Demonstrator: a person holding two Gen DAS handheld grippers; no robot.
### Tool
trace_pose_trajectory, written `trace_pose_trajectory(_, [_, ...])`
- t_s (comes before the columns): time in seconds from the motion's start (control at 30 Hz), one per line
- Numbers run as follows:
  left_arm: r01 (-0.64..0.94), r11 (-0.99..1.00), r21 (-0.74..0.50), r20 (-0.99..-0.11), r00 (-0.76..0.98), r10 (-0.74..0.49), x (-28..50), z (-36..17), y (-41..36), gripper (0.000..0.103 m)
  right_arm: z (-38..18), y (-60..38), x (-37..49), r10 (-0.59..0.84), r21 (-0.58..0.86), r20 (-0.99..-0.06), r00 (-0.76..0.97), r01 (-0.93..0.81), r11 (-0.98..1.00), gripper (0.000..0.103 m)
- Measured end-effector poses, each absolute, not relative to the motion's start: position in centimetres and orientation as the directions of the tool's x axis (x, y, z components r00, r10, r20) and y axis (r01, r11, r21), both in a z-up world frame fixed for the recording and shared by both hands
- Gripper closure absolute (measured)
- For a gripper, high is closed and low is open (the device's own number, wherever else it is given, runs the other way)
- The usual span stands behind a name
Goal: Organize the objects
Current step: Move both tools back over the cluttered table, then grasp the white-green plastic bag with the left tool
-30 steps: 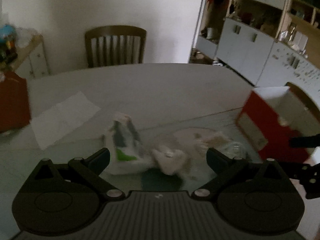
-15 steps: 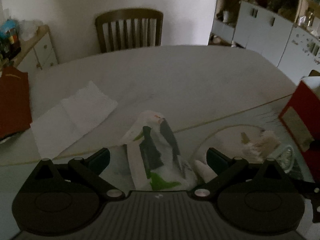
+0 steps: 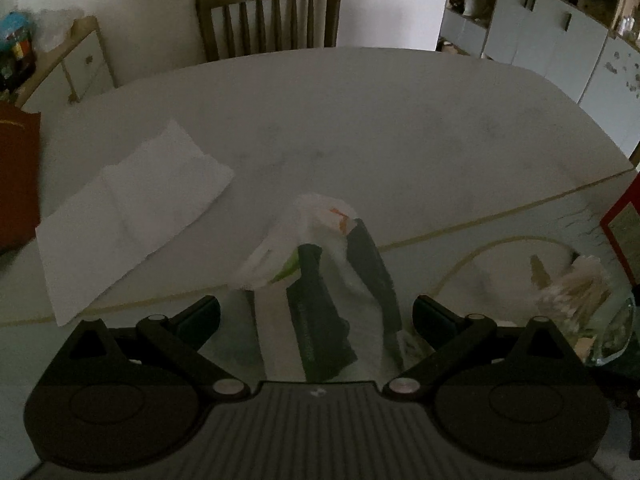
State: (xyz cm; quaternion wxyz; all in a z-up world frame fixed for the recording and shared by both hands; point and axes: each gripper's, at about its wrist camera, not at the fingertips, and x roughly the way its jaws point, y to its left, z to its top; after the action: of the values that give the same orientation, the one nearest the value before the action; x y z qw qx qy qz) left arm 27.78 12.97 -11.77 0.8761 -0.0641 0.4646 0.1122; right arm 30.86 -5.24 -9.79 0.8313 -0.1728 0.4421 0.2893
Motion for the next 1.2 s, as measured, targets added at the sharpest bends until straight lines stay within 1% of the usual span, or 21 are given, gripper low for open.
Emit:
trace_pose_trajectory(0.13, [-0.25,0.968,-0.009,-0.823,0.552,0.135,27.8,-11.9,12.8,0.002,-9.8,-5.2,30.9,0.339,-0.023,-0.832,0.439,-0.638,0.769,0.017])
trace_pose_trajectory(0.2, [-0.241,0.97,0.015,-0.816,0.558,0.151,27.5,-11.9,12.5,0.007,-9.8,-5.2,30.8,0.34,-0.026,-0.831,0.44,-0.641,0.767,0.017])
trace_pose_trajectory(0.27, [-0.224,0.975,0.014,-0.808,0.572,0.143,27.5,-11.9,12.6,0.02,-9.7,-5.1,30.7,0.339,-0.03,-0.829,0.444,-0.641,0.767,0.019])
trace_pose_trajectory(0.3, [-0.214,0.977,0.014,-0.805,0.577,0.138,27.7,-12.0,12.8,0.024,-9.7,-5.1,30.6,0.336,-0.033,-0.829,0.447,-0.639,0.769,0.019])
trace_pose_trajectory(0.37, [-0.191,0.982,0.015,-0.8,0.586,0.126,27.7,-11.8,12.6,0.038,-9.7,-5.0,30.6,0.336,-0.03,-0.828,0.448,-0.635,0.772,0.02])
trace_pose_trajectory(0.47, [-0.184,0.983,0.009,-0.798,0.591,0.118,27.4,-11.6,12.5,0.045,-9.7,-5.0,30.4,0.336,-0.03,-0.827,0.451,-0.632,0.774,0.023])
trace_pose_trajectory(0.67, [-0.202,0.979,-0.018,-0.793,0.6,0.109,26.7,-11.0,12.8,0.059,-9.2,-5.5,29.6,0.342,-0.029,-0.816,0.465,-0.624,0.781,0.023])
trace_pose_trajectory(0.77, [-0.2,0.98,-0.024,-0.79,0.604,0.104,26.1,-10.8,12.8,0.063,-9.1,-5.7,29.2,0.344,-0.025,-0.813,0.469,-0.62,0.784,0.023])
trace_pose_trajectory(0.83, [-0.211,0.977,-0.031,-0.79,0.604,0.105,25.7,-10.4,12.8,0.064,-8.8,-6.1,28.8,0.351,-0.016,-0.808,0.473,-0.613,0.79,0.023])
trace_pose_trajectory(1.07, [-0.211,0.977,-0.042,-0.779,0.618,0.101,23.4,-8.2,12.1,0.065,-6.2,-7.8,27.2,0.383,0.023,-0.78,0.494,-0.59,0.807,0.023])
trace_pose_trajectory(1.2, [-0.214,0.974,-0.076,-0.774,0.628,0.077,22.1,-6.8,11.5,0.065,-4.3,-9.0,26.3,0.4,0.048,-0.767,0.502,-0.576,0.816,0.023])
